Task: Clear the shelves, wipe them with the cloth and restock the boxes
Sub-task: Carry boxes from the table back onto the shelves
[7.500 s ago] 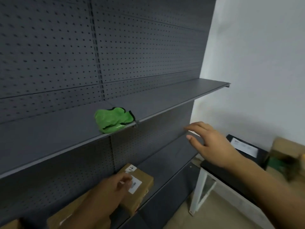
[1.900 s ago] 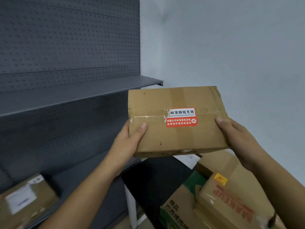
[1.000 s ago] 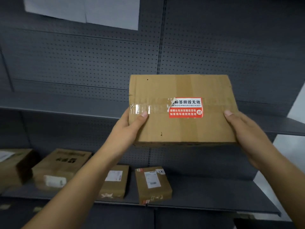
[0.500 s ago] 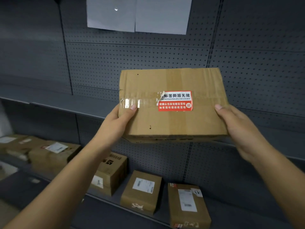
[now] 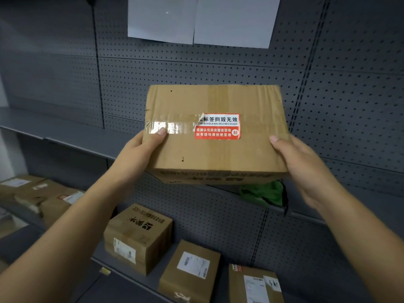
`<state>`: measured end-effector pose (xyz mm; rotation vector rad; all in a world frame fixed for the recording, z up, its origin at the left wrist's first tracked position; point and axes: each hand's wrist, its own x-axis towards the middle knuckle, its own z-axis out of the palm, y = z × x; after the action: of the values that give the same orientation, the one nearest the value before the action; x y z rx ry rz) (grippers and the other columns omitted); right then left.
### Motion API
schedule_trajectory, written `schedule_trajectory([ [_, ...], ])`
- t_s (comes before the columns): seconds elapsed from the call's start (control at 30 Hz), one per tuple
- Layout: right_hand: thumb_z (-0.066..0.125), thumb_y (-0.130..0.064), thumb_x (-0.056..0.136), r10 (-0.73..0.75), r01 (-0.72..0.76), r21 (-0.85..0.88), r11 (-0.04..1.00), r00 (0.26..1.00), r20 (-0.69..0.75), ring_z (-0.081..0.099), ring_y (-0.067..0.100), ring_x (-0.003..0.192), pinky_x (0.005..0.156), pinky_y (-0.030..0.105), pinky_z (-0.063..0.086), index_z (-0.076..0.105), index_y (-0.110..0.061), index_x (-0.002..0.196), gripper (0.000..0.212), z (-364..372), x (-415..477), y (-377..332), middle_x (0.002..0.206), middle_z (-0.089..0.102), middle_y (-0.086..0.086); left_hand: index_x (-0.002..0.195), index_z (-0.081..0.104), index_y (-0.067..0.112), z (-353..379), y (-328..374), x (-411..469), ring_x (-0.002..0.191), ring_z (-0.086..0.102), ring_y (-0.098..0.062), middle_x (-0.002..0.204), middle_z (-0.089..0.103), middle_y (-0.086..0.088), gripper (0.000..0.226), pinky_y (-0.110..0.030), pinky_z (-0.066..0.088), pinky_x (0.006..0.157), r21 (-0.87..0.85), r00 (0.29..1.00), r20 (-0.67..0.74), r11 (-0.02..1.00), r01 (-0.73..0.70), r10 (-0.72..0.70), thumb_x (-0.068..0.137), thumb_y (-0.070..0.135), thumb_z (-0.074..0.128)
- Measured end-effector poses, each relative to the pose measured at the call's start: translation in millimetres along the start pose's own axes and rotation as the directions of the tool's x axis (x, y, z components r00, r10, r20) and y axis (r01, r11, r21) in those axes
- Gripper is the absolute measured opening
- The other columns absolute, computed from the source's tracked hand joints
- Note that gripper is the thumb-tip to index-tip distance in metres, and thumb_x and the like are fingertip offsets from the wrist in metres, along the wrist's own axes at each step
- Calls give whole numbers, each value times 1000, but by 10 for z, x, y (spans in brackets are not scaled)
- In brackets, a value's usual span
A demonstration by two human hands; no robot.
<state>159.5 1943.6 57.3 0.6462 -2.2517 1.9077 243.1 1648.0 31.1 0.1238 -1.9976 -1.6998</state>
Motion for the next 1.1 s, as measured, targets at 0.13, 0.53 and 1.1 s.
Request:
schedule_trajectory([
  [0.13, 55, -50, 100, -3, 2, -15, 1000, 1000, -23, 68, -9, 92, 82, 22, 47, 64, -43, 120, 23, 161, 243, 8, 105, 73, -28, 127, 60, 33, -104, -57, 337, 98, 71, -9, 111, 74, 13, 48, -34, 50, 88, -3, 1000, 1, 1000, -23, 23, 91, 65, 56],
  [0.53, 49, -59, 98, 48, -60, -74, 995, 986, -162, 63, 5, 117, 110, 40, 43, 60, -45, 132, 38, 744, 995, 111, 120, 70, -23, 134, 55, 26, -510, -374, 1892, 111, 66, -22, 125, 67, 3, 82, -45, 55, 87, -52, 994, 95, 997, 64, -59, 74, 82, 57],
  [1.1, 45, -82, 86, 178, -221, -204, 954, 962, -208, 67, 6, 105, 99, 46, 51, 59, -49, 127, 55, 673, 1456, 353, 104, 75, -21, 137, 58, 41, -91, -518, 2603, 121, 58, -25, 132, 64, 2, 95, -55, 41, 108, 7, 965, 215, 989, 149, -147, 69, 101, 28],
])
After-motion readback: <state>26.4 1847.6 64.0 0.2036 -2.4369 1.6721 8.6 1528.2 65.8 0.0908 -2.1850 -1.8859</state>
